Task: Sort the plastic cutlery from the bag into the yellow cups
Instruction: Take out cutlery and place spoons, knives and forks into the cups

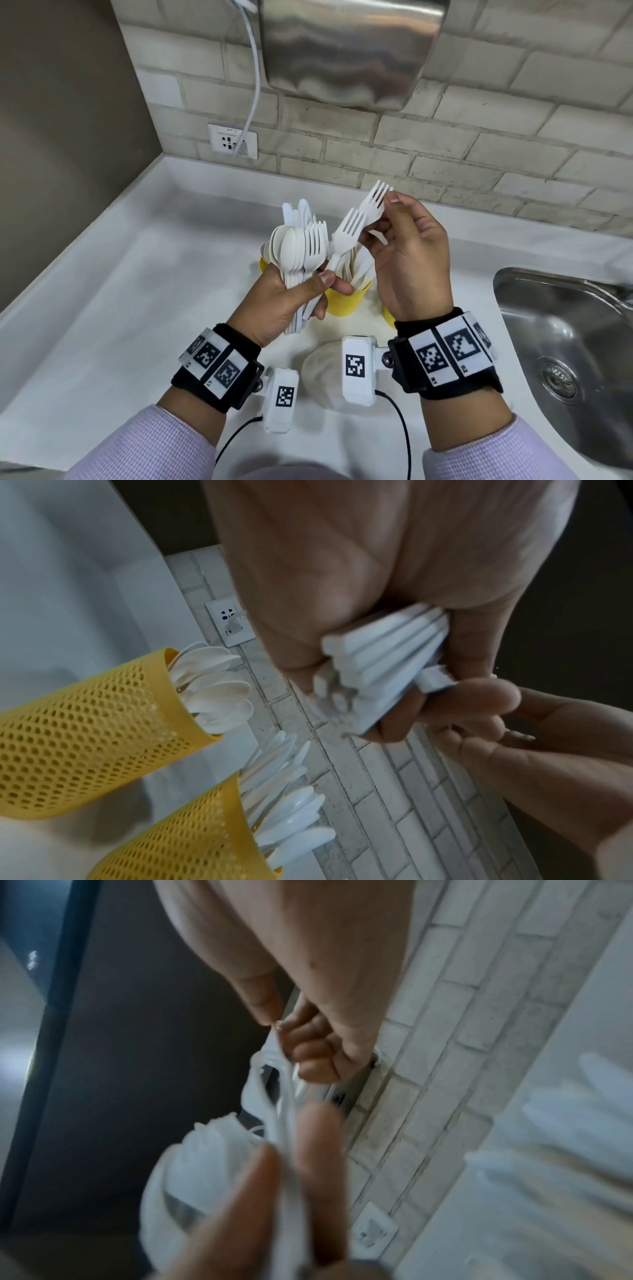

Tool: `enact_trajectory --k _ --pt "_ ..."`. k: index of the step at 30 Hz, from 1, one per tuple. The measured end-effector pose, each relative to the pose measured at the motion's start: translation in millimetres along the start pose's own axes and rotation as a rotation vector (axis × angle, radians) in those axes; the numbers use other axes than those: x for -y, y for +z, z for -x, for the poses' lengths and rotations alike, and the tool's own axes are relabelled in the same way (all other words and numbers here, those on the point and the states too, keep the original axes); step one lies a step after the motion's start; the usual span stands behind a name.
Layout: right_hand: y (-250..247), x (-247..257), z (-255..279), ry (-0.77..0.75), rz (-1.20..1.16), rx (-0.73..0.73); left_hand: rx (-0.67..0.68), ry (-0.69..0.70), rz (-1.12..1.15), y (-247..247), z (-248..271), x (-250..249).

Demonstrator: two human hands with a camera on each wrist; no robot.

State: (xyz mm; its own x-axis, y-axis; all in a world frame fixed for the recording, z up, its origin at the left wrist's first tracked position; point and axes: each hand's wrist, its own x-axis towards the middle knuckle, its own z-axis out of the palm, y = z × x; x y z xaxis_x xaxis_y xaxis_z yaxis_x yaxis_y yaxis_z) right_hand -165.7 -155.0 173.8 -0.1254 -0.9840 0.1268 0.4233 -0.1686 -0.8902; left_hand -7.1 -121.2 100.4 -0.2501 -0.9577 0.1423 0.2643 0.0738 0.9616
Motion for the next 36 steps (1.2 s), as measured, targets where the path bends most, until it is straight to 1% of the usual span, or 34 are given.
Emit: enact_trajectory --k 3,4,6,10,13,15,16,18,21,23,25,29,34,36 --pt "-1 2 4 0.054 0.18 0.14 -0.006 -0.001 0.015 0 0 0" --pt "-1 1 6 0.068 0.199 0.156 -0.009 -0.005 0.017 0 0 0" --pt "-1 2 6 0.055 0.167 0.13 -0.019 -0.014 0.004 0 0 1" --pt "0 10 -2 -0.031 0.036 0.027 -0.043 -0.023 -0.016 -1 1 2" --pt "-7 23 -12 -0.078 -0.123 -0.063 -0.063 -0.016 0.002 -2 2 2" --pt "-13 27 -18 -0.079 -0.172 -0.098 -0.068 -0.007 0.027 -2 2 1" --pt "-15 25 -20 -0.064 -0.168 -0.089 -0.067 -0.002 0.038 -2 1 0" --pt "-15 15 -16 0.003 -0.107 -0.009 -0.06 0.006 0.063 1 0 -1" --pt "-9 -6 1 0.11 0.096 0.193 -0.041 0.028 0.094 4 -1 -2" --pt "-4 -15 14 0.134 0.209 0.319 -0.022 0.043 0.095 7 -2 -3" --pt "2 -17 22 0.114 0.231 0.359 -0.005 0.061 0.093 10 -2 -5" --pt "11 -20 28 0.033 0.275 0.295 -0.005 0.085 0.061 12 -1 -8" --pt "14 -18 27 0.039 0.174 0.216 -0.039 0.061 0.043 9 1 -8" --pt "13 -12 22 -0.023 0.143 0.179 -0.036 0.048 0.04 8 1 -6"
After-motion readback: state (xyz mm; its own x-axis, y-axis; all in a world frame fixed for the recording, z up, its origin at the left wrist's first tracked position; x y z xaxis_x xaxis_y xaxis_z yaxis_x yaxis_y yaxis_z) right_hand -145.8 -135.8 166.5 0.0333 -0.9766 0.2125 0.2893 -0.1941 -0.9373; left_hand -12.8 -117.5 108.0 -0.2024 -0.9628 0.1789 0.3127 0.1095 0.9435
